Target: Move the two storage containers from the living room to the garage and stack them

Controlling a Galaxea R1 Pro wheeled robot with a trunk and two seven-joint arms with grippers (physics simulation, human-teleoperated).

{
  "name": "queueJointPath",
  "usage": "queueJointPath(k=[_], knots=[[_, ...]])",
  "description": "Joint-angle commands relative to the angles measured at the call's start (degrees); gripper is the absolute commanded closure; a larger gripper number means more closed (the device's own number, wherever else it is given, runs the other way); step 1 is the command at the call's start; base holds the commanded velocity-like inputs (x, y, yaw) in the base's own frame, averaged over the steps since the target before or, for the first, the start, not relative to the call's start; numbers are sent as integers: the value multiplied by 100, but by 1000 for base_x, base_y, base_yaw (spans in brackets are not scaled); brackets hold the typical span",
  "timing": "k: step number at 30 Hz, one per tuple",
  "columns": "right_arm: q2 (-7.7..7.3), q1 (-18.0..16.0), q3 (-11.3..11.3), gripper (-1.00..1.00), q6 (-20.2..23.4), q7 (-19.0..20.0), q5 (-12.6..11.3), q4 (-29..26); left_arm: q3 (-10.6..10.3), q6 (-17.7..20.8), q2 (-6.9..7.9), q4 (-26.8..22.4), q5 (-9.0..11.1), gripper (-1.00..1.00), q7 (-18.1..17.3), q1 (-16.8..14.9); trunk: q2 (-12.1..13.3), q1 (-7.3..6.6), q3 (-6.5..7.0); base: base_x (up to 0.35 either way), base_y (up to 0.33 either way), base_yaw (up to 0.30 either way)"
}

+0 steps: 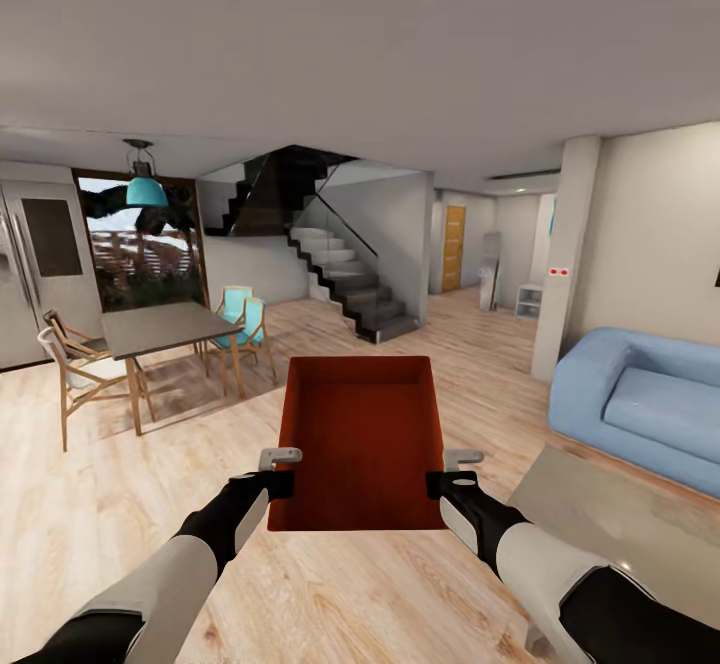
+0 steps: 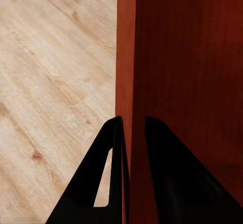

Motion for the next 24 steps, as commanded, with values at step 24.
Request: queueJointPath(k=[24], knots=[[1,1,173,100,37,112,-77,-21,-3,27,-6,-11,86,100,44,-2,-4,2,-208,0,0,2]])
